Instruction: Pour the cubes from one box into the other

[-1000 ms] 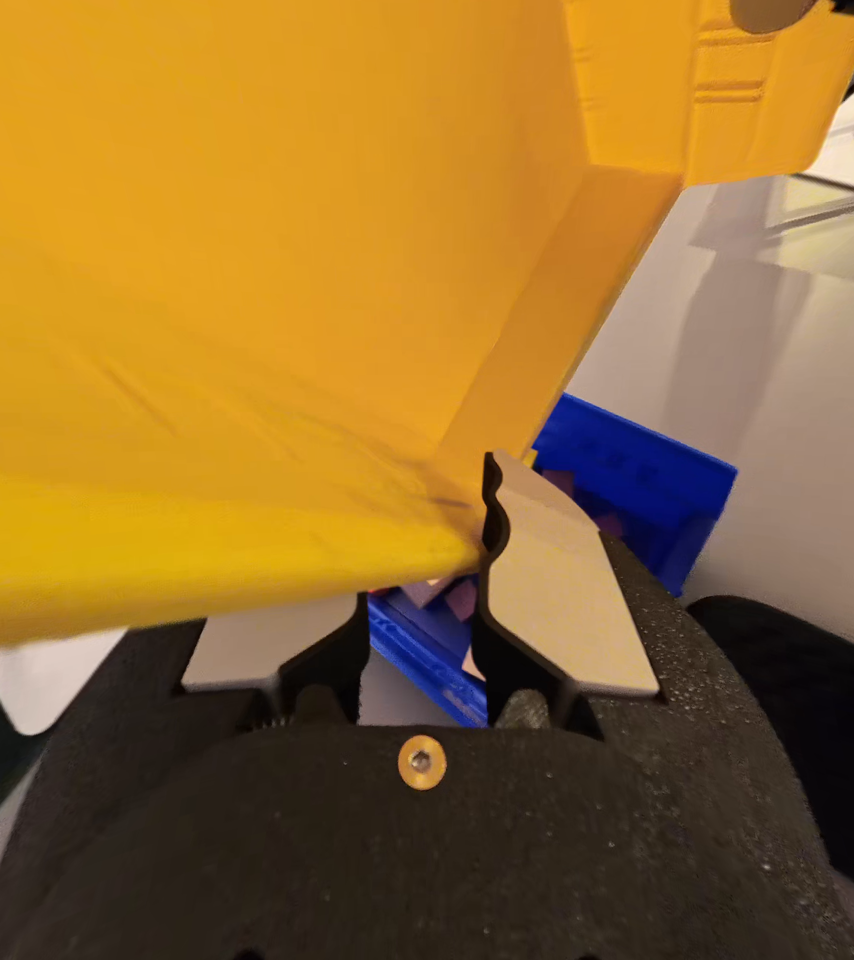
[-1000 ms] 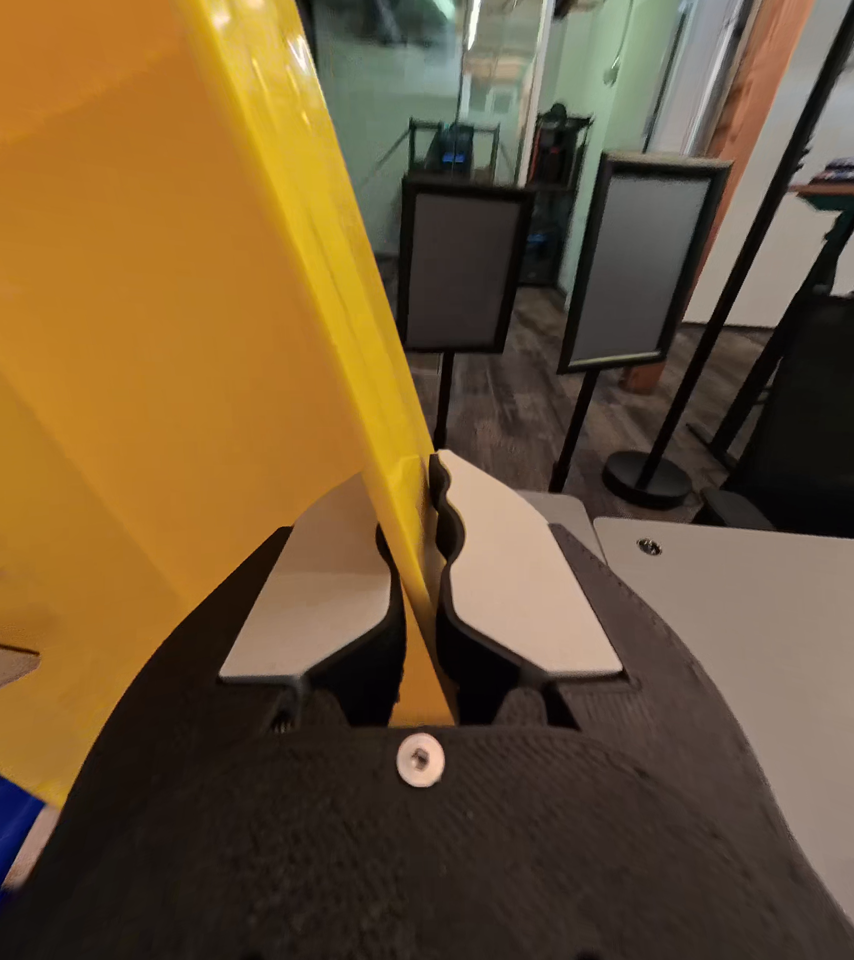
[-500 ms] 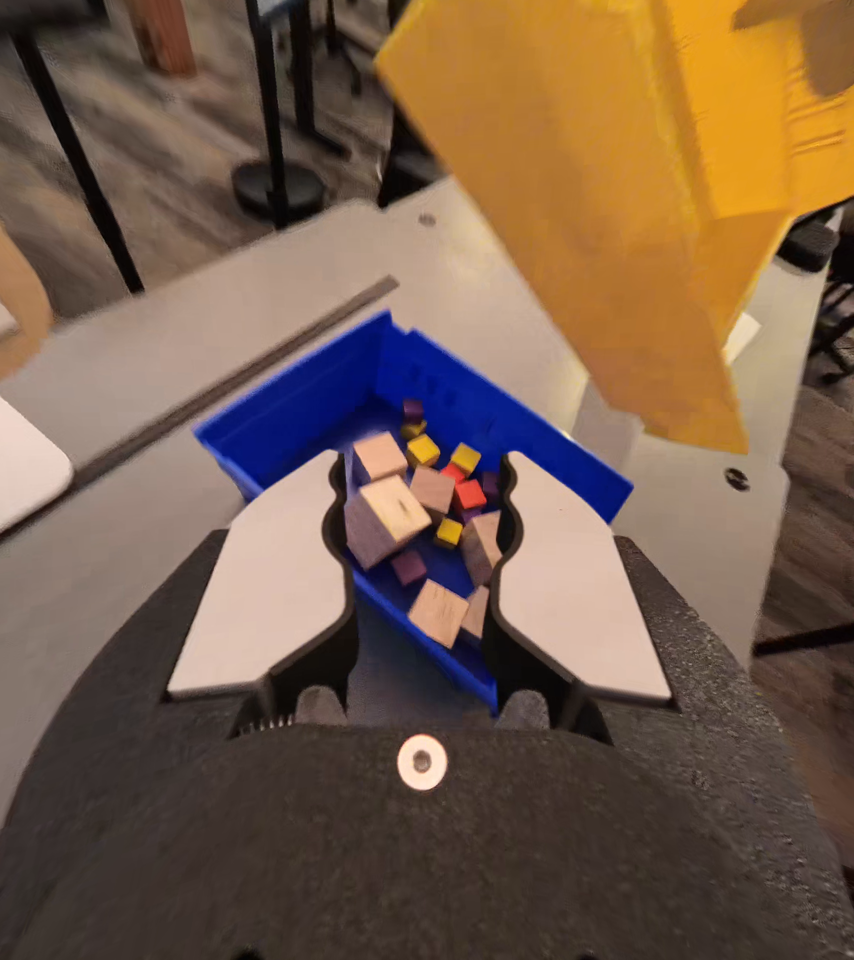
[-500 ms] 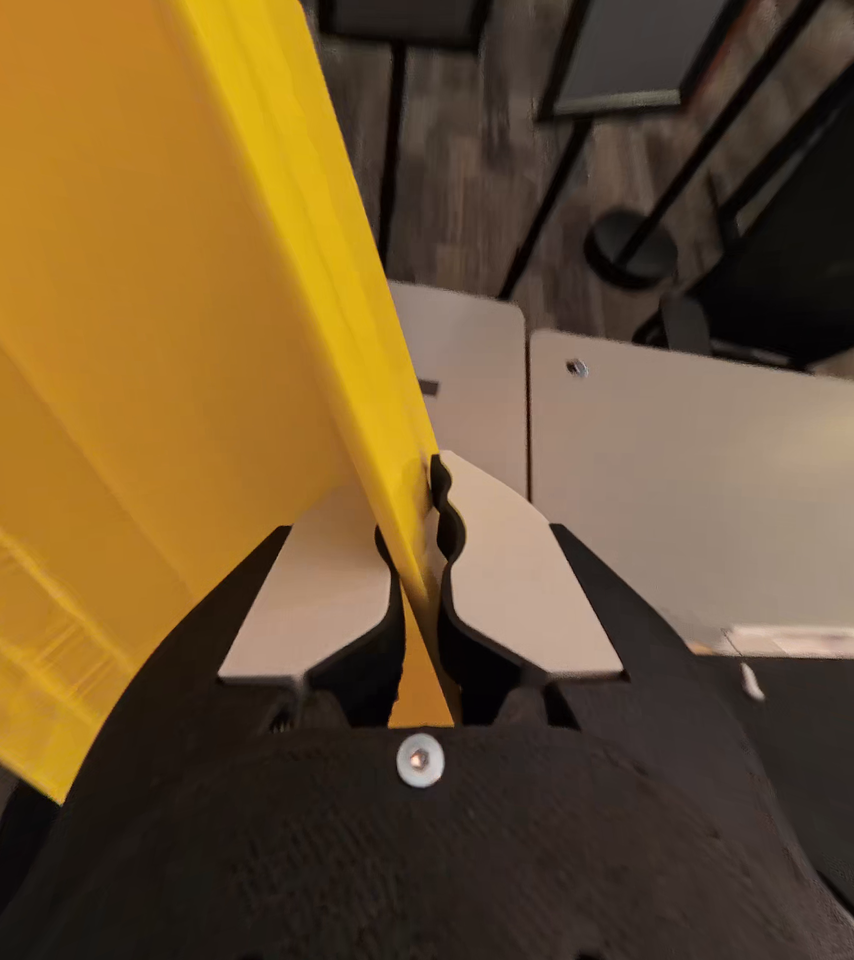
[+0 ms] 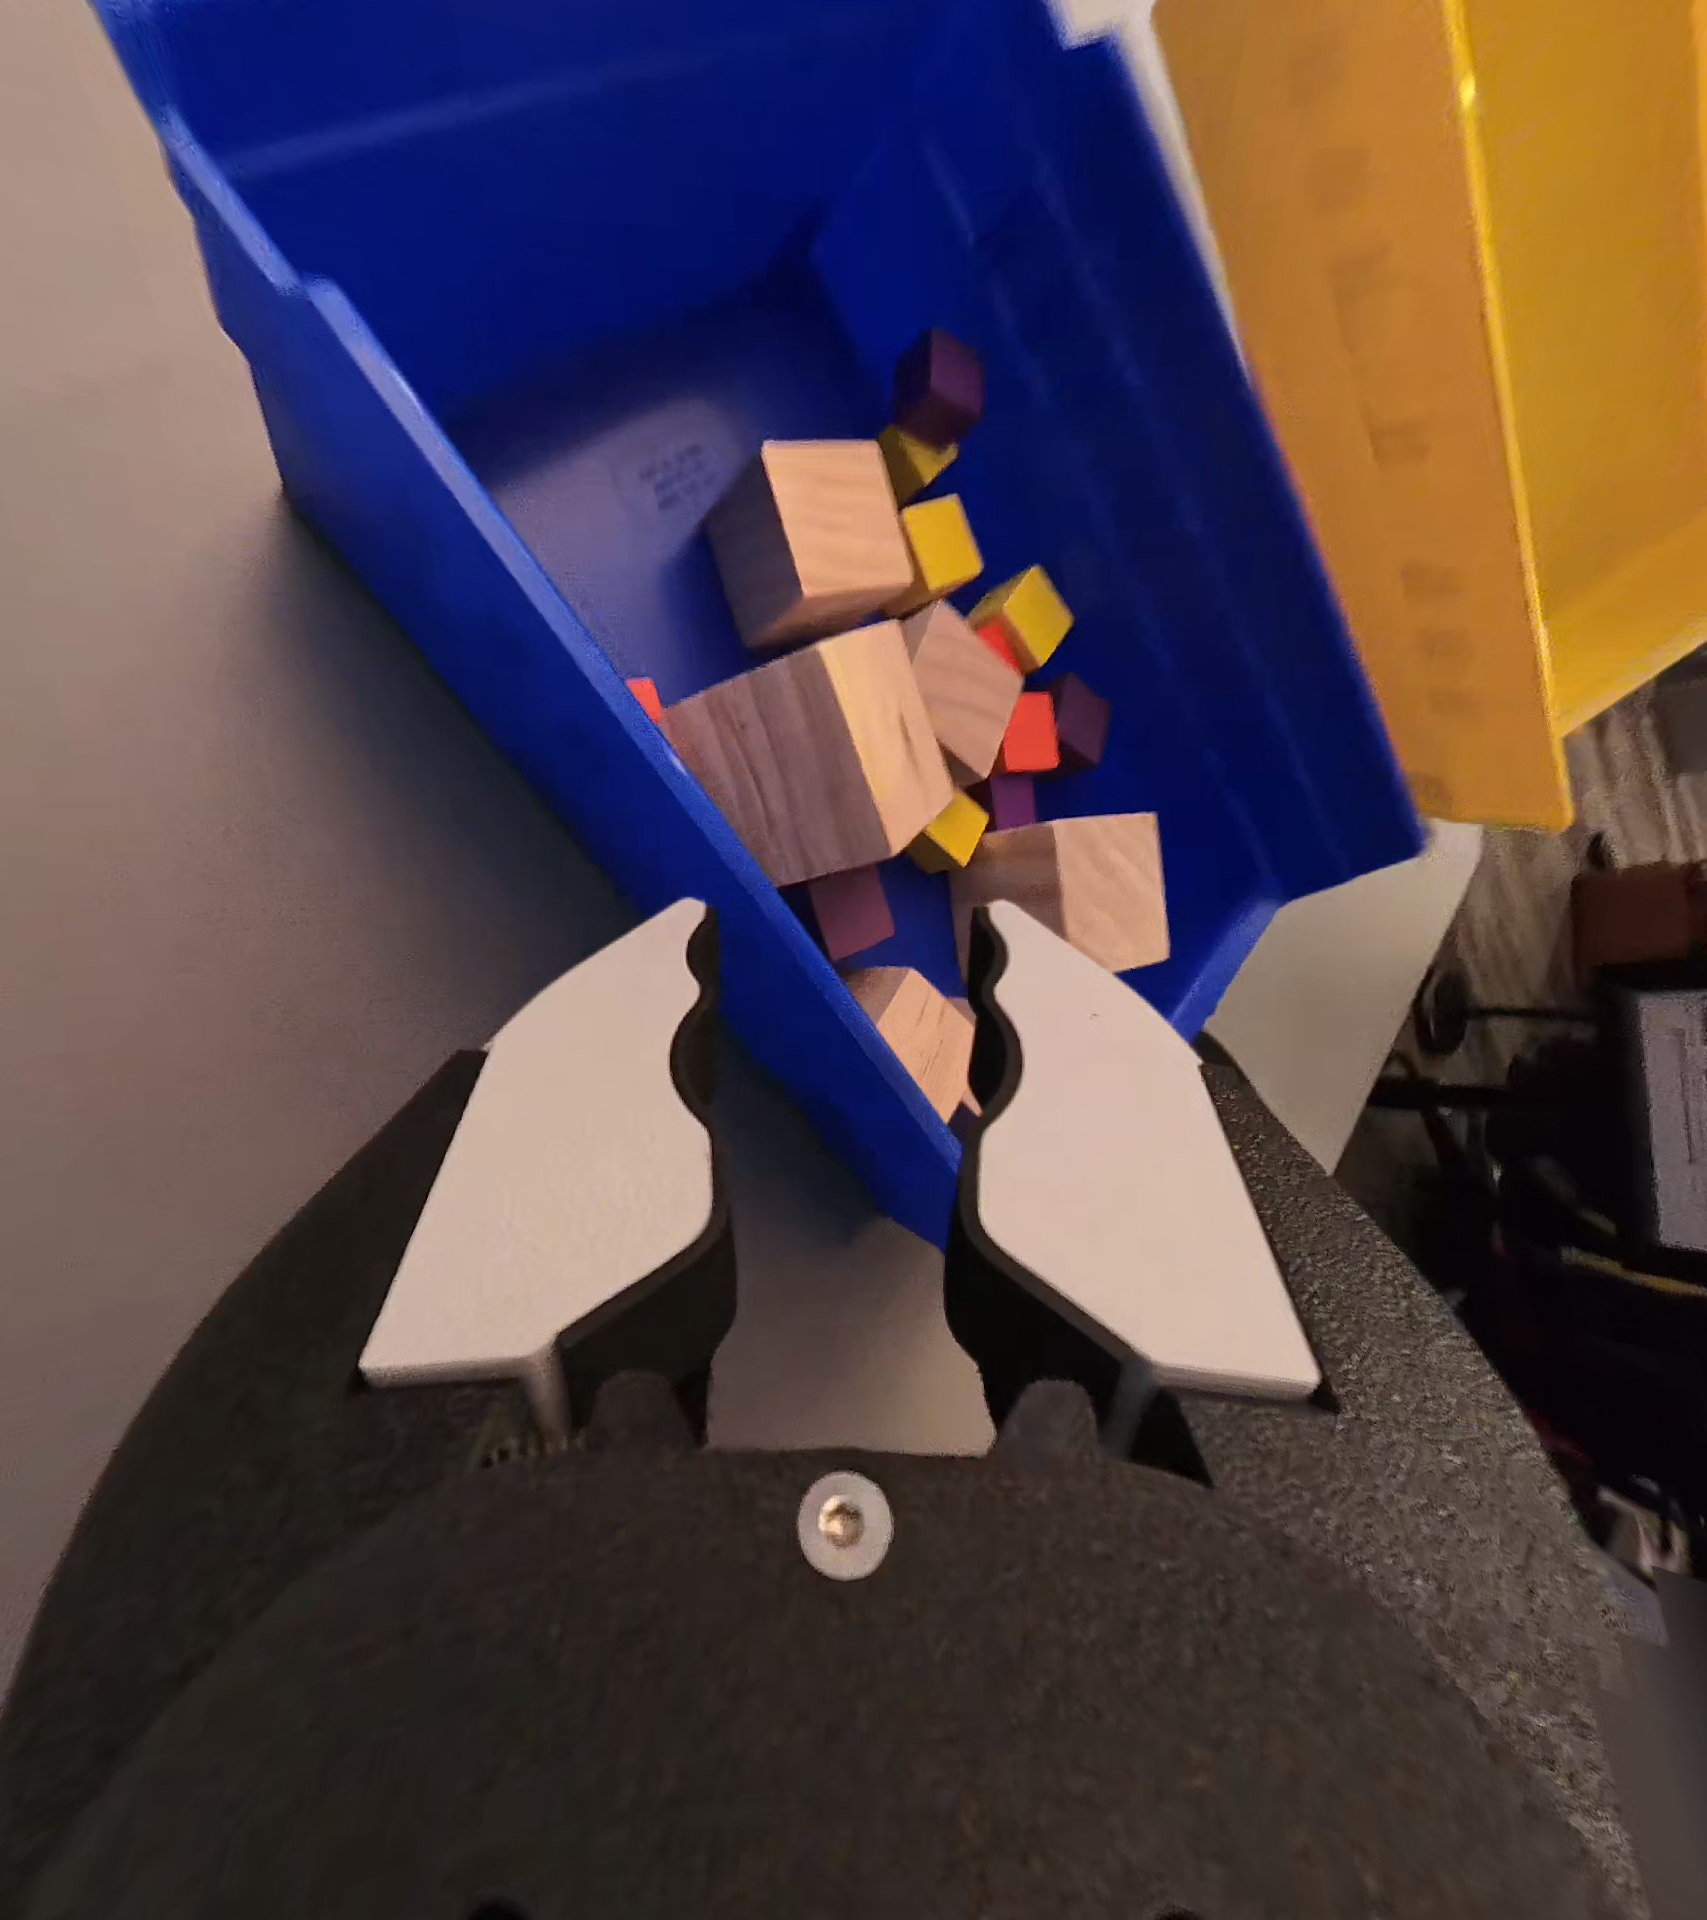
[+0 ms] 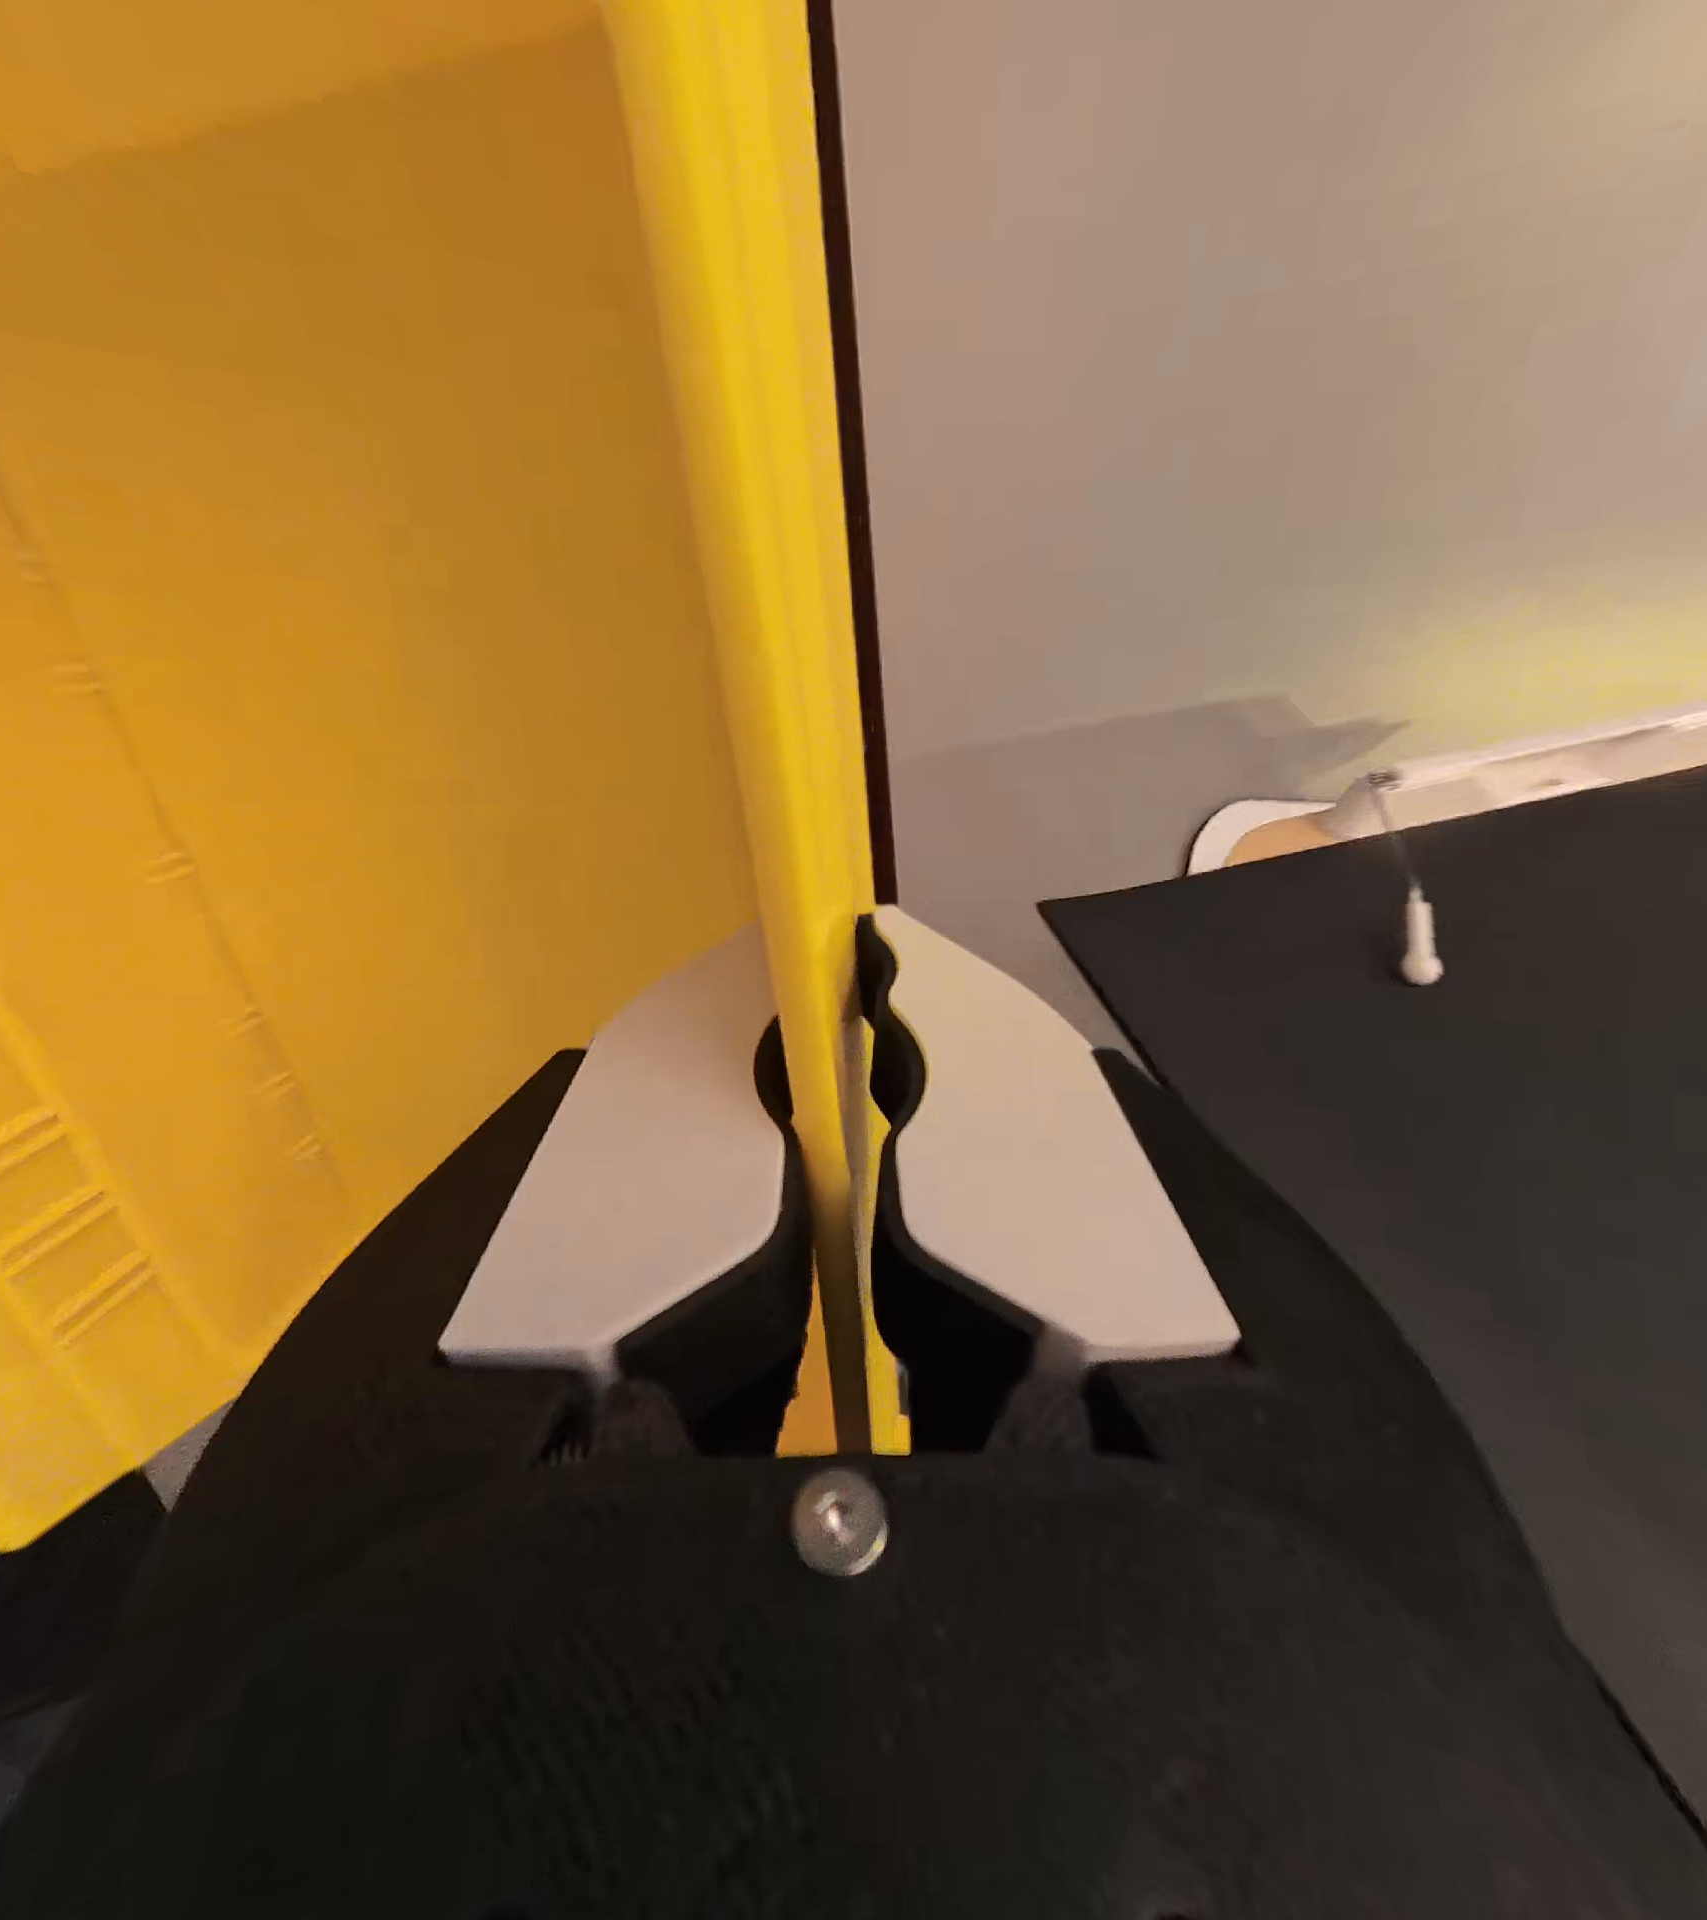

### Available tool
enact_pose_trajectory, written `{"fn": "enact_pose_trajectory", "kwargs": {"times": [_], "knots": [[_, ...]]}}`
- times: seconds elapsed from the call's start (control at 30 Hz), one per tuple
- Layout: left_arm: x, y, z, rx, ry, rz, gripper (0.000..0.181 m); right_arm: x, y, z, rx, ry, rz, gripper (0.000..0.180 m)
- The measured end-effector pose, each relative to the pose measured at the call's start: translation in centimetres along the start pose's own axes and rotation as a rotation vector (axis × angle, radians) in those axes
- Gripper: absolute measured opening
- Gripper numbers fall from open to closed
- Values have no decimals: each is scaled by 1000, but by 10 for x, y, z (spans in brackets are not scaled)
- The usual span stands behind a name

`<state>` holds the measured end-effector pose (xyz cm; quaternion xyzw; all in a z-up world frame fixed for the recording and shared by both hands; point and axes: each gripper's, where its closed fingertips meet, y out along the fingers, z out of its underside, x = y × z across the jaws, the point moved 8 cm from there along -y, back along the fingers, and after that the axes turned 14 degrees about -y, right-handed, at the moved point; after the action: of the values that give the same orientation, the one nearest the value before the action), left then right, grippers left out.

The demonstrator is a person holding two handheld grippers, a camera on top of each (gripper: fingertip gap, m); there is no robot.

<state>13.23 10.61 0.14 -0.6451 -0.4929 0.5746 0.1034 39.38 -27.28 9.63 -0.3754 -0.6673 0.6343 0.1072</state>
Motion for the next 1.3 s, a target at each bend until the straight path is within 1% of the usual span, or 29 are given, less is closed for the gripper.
{"fn": "enact_pose_trajectory", "kwargs": {"times": [0.07,0.13,0.17,0.2,0.27,0.3,0.43,0.53,0.6,0.67,0.73,0.9,0.97,1.07,1.3], "knots": [[0,13,-2,88,-13,-58,44,2,19,3,32,-1,-28,6],[2,23,-6,177,-9,-170,43,4,35,5,46,-3,-51,6],[5,27,-7,232,-1,-236,37,5,42,6,51,-8,-59,6],[5,31,-8,289,-12,-256,40,6,48,7,55,-12,-65,6],[3,37,-9,387,-78,-259,27,9,57,9,67,-23,-72,6],[2,39,-10,417,-85,-281,26,10,60,10,75,-24,-75,7],[2,40,-14,488,-85,-349,20,14,71,13,100,-7,-100,6],[9,35,-17,517,-164,-338,13,18,78,14,100,41,-171,7],[17,28,-20,512,-150,-394,10,23,84,14,111,69,-212,7],[27,18,-22,503,-120,-488,8,31,92,13,109,96,-266,6],[40,5,-23,483,-104,-535,7,43,99,10,104,100,-318,6],[84,-39,-16,421,-166,-511,6,81,113,-5,79,51,-412,5],[104,-61,-11,392,-182,-528,6,98,116,-11,78,12,-443,5],[136,-96,-2,344,-225,-565,5,125,115,-22,67,-23,-494,5],[202,-171,25,262,-325,-619,6,184,98,-44,69,-79,-527,6]]}}
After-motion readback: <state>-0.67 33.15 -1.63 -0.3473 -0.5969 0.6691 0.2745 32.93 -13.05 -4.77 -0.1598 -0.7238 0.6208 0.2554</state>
